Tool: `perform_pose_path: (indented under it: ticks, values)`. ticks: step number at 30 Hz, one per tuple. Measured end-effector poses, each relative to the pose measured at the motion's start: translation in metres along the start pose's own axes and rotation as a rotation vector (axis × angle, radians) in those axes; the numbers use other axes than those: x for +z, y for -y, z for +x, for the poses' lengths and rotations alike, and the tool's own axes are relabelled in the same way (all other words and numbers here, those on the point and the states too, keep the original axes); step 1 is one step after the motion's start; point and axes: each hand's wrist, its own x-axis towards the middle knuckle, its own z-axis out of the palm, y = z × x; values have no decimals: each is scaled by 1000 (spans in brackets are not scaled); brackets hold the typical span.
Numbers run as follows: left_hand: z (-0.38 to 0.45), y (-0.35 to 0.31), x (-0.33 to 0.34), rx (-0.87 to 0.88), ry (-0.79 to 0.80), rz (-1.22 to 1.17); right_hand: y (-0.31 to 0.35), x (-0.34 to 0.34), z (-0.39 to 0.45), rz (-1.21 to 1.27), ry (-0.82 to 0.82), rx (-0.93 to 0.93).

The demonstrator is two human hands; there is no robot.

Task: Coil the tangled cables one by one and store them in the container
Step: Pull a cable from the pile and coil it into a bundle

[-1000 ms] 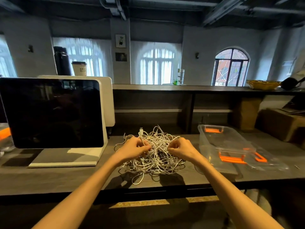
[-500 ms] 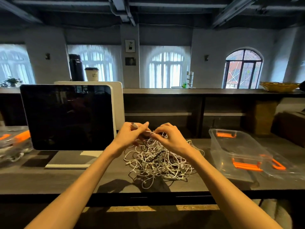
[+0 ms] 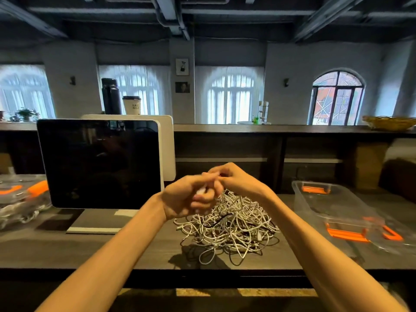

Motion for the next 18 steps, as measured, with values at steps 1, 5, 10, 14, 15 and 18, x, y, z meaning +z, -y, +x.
perform_pose_path:
  ticks: [1,5,10,14,15,18]
  values:
    - [4,-2,3,91,-34,-167,-6,8,0,-39,-28,22]
    - [24,-7,5,414,-259,-348,-13,33,-5,-310,-125,71]
    - [27,-19,-13,680,-299,-533,-20,43,-23,-372,103,263]
    - [27,-27,-37,596,-550,94,-37,41,-36,-303,-2,278]
    - [29,-21,-41,539,-633,381,-34,35,-35,-290,-31,252]
    - [38,5,-56,351,-675,897,-16,17,-29,-159,-173,113]
